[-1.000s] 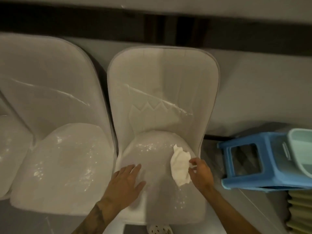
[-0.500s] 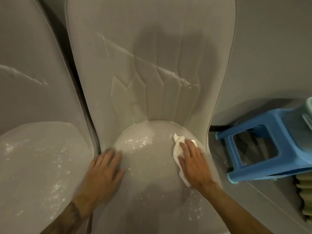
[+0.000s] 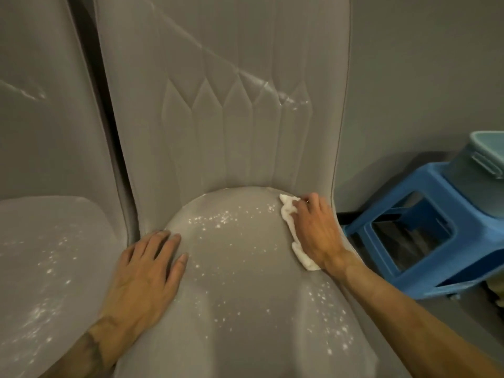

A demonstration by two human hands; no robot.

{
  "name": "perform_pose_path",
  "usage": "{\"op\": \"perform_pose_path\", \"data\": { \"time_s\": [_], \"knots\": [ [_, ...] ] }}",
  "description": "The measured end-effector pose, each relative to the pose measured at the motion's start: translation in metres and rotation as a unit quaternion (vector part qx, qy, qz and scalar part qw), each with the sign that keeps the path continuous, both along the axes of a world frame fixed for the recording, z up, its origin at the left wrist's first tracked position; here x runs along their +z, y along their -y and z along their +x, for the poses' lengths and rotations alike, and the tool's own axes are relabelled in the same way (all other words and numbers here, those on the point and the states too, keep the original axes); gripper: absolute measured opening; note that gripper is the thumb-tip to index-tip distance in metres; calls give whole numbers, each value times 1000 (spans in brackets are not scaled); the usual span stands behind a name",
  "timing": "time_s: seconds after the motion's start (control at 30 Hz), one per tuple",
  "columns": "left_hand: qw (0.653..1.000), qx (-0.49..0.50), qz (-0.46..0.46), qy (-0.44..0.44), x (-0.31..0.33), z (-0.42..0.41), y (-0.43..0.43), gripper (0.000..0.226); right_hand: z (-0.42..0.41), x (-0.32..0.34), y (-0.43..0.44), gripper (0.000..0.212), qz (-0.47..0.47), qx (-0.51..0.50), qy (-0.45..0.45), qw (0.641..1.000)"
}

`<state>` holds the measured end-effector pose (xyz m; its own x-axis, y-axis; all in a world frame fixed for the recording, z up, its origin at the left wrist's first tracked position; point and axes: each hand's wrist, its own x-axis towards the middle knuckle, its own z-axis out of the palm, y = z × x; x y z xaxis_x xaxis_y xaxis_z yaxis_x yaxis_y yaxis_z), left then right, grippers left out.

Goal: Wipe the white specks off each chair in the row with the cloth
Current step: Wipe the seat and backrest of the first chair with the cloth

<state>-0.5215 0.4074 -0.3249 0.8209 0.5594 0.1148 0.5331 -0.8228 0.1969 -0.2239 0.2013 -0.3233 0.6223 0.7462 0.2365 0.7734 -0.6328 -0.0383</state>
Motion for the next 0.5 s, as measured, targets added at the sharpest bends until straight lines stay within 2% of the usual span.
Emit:
{"op": "perform_pose_path", "data": {
  "time_s": [0.1,0.17,0.27,0.37,0.43,0.5],
  "knots": [
    [1000,-4,0,18,-4,-2,0,61,-15,-2,-13,32,56,-21,-2,998],
    [1000,-9,7,24,-7,-2,0,61,-26,-4,-9,30,87,12,3,996],
    [1000,-3,4,27,-8,-3,1,66,-28,-4,12,26,40,78,44,995],
    [1000,4,-4,23,-8,-2,3,73,-7,-4,13,20,58,-41,9,997],
    [1000,7,-1,23,-7,0,3,72,0,-7,-5,31,54,-67,-39,996],
    [1000,8,3,25,-7,0,3,68,-5,-6,-23,38,57,-62,-44,996]
  ]
}}
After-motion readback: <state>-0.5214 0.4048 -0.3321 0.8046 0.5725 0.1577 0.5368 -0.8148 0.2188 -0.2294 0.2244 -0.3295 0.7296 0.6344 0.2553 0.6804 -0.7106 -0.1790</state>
